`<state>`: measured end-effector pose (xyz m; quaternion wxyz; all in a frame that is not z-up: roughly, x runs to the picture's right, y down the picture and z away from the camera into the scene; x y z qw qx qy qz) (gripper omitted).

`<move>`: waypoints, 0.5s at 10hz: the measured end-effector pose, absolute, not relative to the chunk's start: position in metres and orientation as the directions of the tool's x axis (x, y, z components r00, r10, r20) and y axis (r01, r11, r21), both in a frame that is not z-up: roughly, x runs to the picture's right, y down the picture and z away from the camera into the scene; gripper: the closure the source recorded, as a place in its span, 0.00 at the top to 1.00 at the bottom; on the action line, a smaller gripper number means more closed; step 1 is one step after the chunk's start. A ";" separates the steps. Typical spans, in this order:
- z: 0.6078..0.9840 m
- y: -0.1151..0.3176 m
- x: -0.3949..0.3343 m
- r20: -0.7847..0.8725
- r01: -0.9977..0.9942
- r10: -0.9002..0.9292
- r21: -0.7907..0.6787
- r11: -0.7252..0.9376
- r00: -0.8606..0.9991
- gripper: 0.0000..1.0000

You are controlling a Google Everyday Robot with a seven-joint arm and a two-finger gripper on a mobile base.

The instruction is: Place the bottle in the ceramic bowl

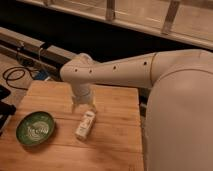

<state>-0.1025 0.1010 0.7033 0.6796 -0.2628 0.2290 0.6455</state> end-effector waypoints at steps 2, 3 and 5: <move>0.703 0.101 -0.105 -0.629 -0.997 0.775 -0.069 0.022 0.060 0.65; 0.703 0.101 -0.105 -0.609 -0.997 0.790 -0.075 0.020 0.061 0.65; 0.708 0.104 -0.107 -0.565 -0.994 0.822 -0.108 0.010 0.070 0.65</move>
